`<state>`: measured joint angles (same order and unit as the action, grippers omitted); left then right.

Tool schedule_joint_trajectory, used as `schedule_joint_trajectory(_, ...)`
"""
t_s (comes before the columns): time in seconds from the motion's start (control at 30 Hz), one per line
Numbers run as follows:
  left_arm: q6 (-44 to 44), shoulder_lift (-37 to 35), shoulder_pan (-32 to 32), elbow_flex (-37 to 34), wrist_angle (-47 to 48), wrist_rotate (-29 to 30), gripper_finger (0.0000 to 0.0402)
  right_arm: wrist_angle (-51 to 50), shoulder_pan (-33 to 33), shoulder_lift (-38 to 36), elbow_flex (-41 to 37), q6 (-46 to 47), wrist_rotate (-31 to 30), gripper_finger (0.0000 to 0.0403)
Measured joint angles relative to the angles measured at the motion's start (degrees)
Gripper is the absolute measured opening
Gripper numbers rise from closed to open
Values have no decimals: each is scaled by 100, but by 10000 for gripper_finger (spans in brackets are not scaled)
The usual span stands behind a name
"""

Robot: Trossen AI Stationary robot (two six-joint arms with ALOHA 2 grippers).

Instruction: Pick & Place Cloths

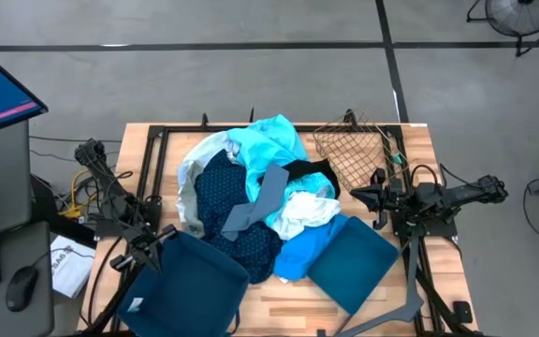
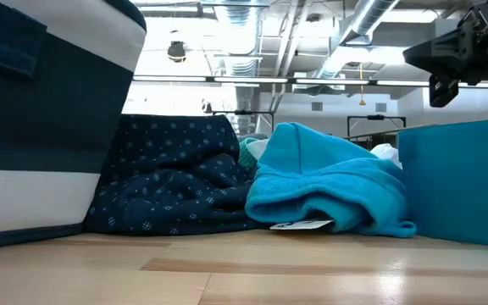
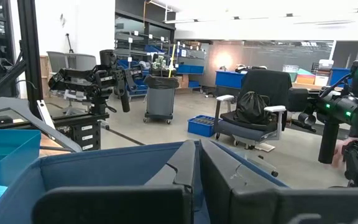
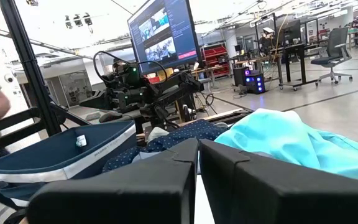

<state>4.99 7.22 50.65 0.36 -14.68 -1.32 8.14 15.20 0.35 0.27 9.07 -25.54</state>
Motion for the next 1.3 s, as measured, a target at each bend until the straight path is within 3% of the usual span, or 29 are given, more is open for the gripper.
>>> schedule_joint_trajectory(0.23,-1,2,0,-1,0,3,8,0,2,1,0,-1,0,16)
schedule_joint_trajectory(0.37,0,2,2,-2,-17,673,8,1,0,0,0,1,0,16)
schedule_joint_trajectory(0.47,52,1,0,-2,-136,840,8,0,2,0,-1,-1,0,16)
schedule_joint_trajectory(0.73,1872,2,0,-2,-424,822,8,0,1,-1,-2,0,0,16)
schedule_joint_trajectory(0.93,1947,4,0,-2,-715,898,8,2,2,1,0,1,0,16)
schedule_joint_trajectory(1.3,1930,4,0,-2,-1808,2436,8,1,1,1,0,0,0,16)
